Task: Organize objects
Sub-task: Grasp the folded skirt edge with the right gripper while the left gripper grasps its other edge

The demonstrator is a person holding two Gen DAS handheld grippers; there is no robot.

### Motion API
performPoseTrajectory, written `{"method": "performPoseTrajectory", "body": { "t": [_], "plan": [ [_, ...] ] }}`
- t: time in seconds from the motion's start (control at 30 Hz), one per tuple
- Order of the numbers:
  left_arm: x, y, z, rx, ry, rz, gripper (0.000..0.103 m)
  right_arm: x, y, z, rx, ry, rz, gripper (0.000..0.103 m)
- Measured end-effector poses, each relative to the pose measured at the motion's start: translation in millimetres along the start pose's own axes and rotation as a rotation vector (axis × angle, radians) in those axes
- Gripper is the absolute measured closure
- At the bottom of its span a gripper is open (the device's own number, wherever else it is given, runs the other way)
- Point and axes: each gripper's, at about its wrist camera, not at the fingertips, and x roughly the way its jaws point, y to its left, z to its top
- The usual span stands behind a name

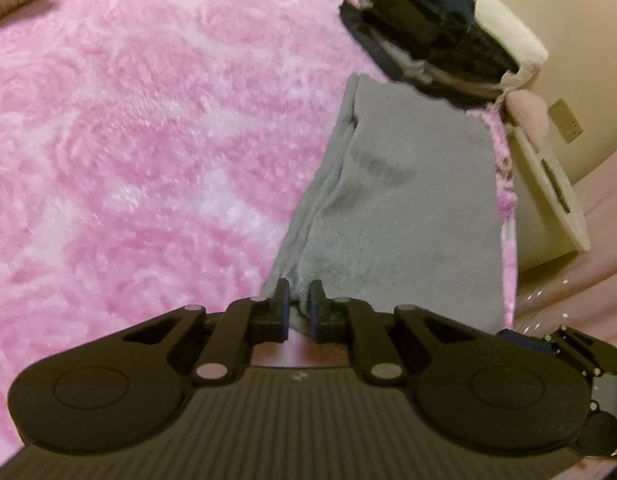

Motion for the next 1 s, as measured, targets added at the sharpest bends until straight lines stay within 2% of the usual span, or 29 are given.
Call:
{"method": "performPoseTrajectory", "body": {
  "t": [0.07, 0.17, 0.23, 0.3, 0.33, 0.4, 0.5, 0.6, 0.73, 0.83, 0.9, 1.0],
  "plan": [
    [3.4, 4.2, -2.5, 0.002, 0.013, -0.006, 0.096, 2.5, 2.8, -2.1, -0.02, 0.009, -0.002, 0.047],
    [15.2, 9.5, -1.8, 0.006, 0.038, -0.011, 0.096, 11.2, 12.9, -4.8, -0.126, 0.038, -0.042, 0.047],
    [15.3, 8.0, 1.1, 0.026, 0.041, -0.015, 0.096, 12.8, 16.4, -1.0, -0.156, 0.036, -0.064, 0.053],
    [14.2, 10.4, 1.0, 0.027, 0.045, -0.025, 0.096, 16.8, 24.1, -1.1, -0.23, 0.054, -0.112, 0.076],
    [13.3, 11.4, 1.2, 0.025, 0.046, -0.029, 0.096, 17.5, 27.3, -0.5, -0.259, 0.062, -0.117, 0.078],
    [10.7, 11.3, 1.9, 0.032, 0.04, -0.026, 0.097, 19.2, 39.4, 0.9, -0.354, 0.071, -0.141, 0.1],
    [1.1, 12.8, 6.2, 0.04, 0.005, -0.022, 0.097, 24.3, 51.2, 8.7, -0.412, 0.068, -0.152, 0.101],
    [15.5, 17.8, 2.2, 0.032, 0.036, -0.009, 0.097, 45.9, 49.8, -0.4, -0.416, 0.123, -0.143, 0.101],
    [12.8, 17.9, 2.2, 0.058, 0.048, -0.017, 0.096, 37.0, 40.5, -3.5, -0.389, 0.107, -0.12, 0.099],
    [5.3, 13.5, 8.0, 0.132, 0.064, 0.015, 0.093, 20.2, 37.9, -2.9, -0.403, 0.11, -0.128, 0.085],
    [-5.2, 7.5, 10.1, 0.241, 0.064, 0.062, 0.093, 5.7, 38.0, -8.5, -0.457, 0.101, -0.155, 0.059],
    [-21.5, 1.2, 7.5, 0.409, 0.044, 0.112, 0.092, -2.2, 42.4, -19.6, -0.56, 0.1, -0.156, 0.056]
  ]
}}
